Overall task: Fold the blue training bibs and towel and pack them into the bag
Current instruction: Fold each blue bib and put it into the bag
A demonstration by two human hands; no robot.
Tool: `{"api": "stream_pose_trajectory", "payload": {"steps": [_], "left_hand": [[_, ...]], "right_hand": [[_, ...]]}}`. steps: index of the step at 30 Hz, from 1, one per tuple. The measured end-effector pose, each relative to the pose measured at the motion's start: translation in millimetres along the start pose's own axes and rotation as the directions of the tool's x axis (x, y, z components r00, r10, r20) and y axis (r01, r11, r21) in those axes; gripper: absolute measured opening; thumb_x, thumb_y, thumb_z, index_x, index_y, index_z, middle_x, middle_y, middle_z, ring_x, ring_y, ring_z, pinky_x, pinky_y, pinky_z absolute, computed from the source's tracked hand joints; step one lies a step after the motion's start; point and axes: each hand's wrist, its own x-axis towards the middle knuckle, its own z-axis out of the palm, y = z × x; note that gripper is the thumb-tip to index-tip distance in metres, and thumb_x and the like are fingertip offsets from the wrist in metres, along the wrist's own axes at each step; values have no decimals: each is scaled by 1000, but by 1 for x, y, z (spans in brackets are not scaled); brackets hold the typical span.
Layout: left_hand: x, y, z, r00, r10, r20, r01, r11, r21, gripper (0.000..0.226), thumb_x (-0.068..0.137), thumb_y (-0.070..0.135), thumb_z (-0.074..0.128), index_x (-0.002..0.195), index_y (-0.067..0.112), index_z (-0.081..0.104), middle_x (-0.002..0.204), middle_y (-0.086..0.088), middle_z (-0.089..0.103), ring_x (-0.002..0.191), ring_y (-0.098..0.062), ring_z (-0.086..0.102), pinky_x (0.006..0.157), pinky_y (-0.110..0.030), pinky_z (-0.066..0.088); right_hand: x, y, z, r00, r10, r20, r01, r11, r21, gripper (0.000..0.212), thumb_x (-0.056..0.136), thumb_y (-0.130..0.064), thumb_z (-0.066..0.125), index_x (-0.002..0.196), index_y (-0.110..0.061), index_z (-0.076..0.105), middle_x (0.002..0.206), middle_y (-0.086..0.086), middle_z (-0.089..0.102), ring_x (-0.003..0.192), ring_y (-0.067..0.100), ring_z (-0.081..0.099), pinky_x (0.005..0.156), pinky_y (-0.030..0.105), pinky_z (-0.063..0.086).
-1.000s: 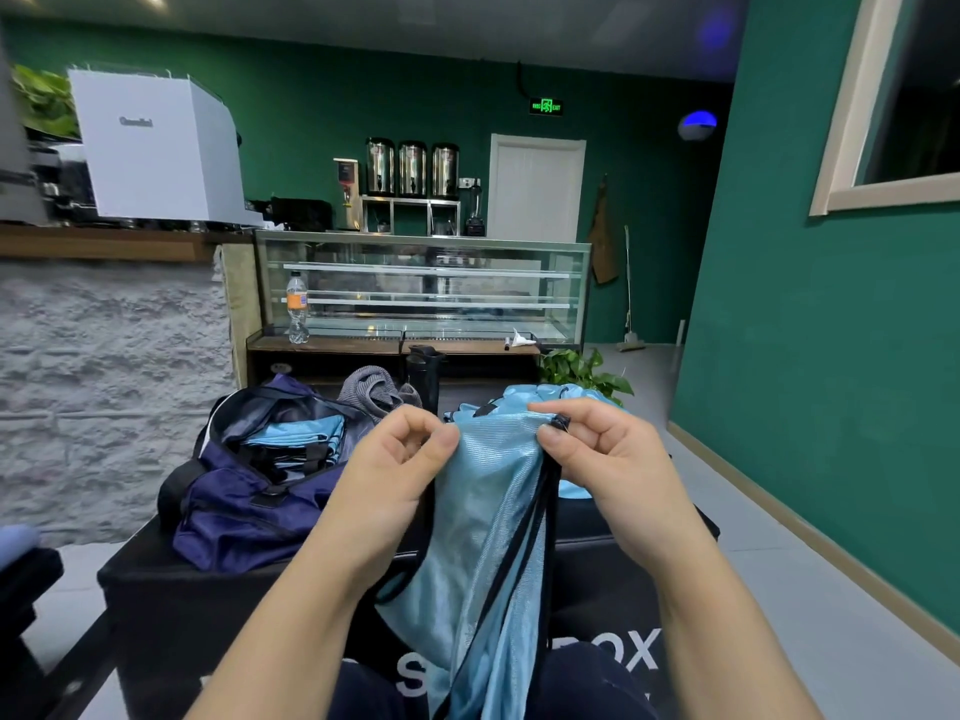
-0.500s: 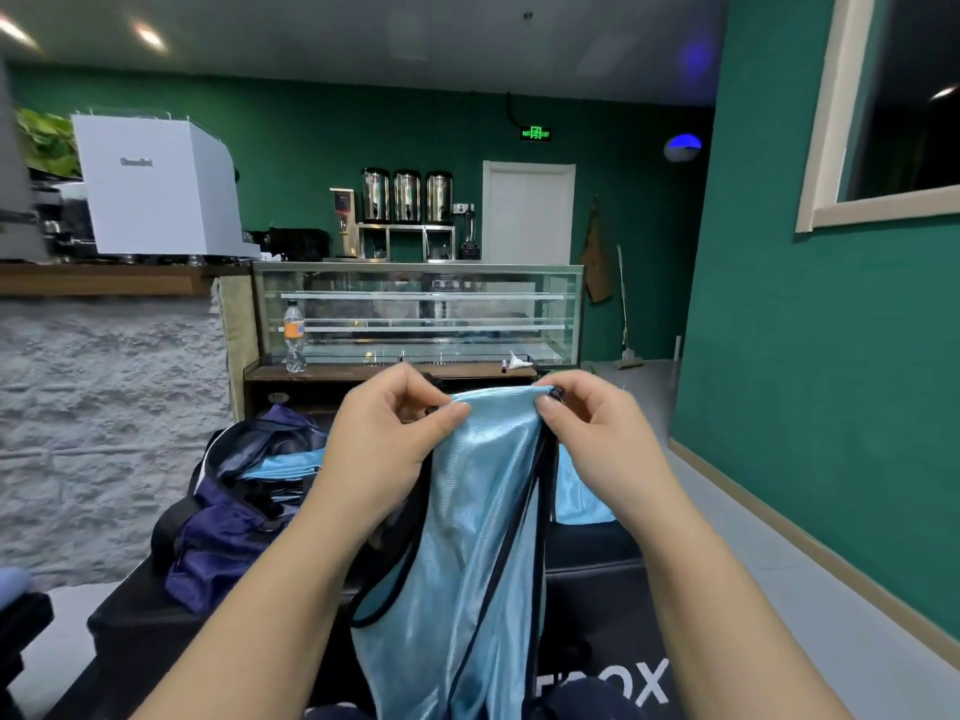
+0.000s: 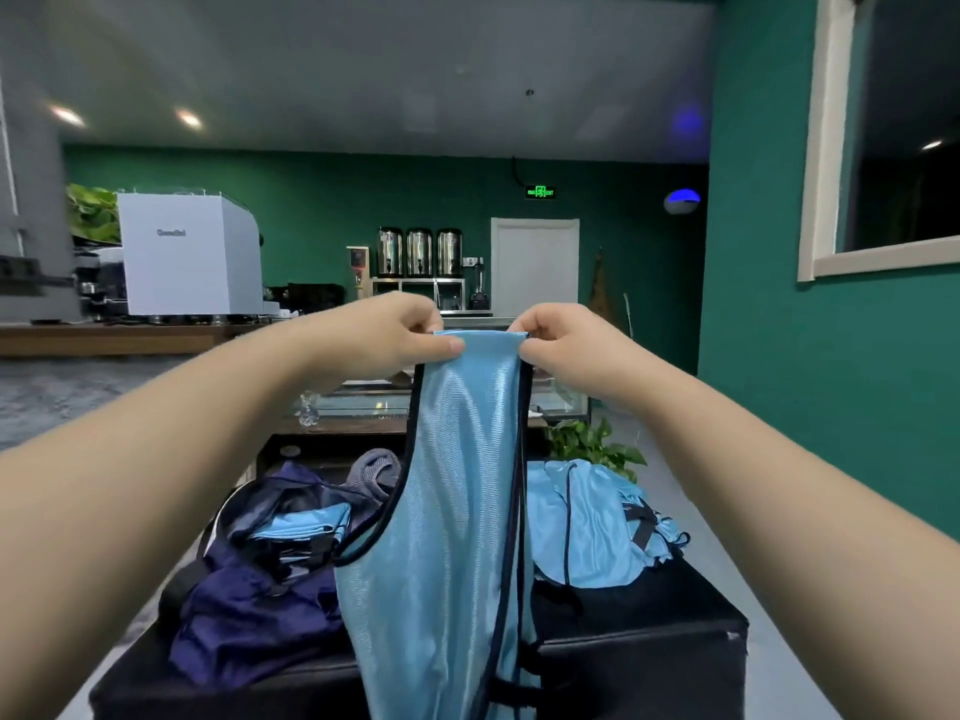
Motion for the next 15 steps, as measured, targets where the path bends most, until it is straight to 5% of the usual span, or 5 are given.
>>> {"api": "stream_pose_trajectory", "payload": {"steps": [3,8,10,12,15], "left_hand": [[2,6,1,992,75,-102,-87,989,-123,31,85,29,69,70,16,45,58,4,47,47,-9,40,48,-25,29],[2,15,11,954,199,-223,-205,979,-2,27,83,21,72,76,16,47,59,1,46,48,-12,42,48,-24,31],[4,14,10,954,200,-225,-192,980,58,25,82,25,73,77,19,50,59,3,44,48,-10,36,48,-25,29],[3,12,6,962,194,-194,-173,978,119,25,80,29,75,75,21,52,56,6,42,44,-5,32,47,-24,26],[1,8,1,972,191,-140,-156,961,227,25,78,31,77,74,23,53,60,9,46,50,-4,36,46,-19,26]], "right_hand": [[7,-10,-5,1000,-17,-14,16,996,-92,16,86,-9,49,82,-17,62,72,0,56,58,14,44,49,22,33],[19,-22,5,997,-72,-12,58,888,-456,25,84,3,40,71,-15,51,70,-3,47,71,19,47,51,27,30],[23,-27,7,998,-65,-16,45,825,-563,30,86,4,39,65,-17,40,69,-4,40,77,23,42,62,28,30],[24,-29,10,997,-64,-36,30,797,-603,28,87,4,39,68,-17,39,70,-5,36,79,23,39,72,29,28],[21,-29,15,997,-73,-37,44,860,-509,22,84,4,37,72,-13,43,69,-3,38,79,24,41,67,29,29]]}}
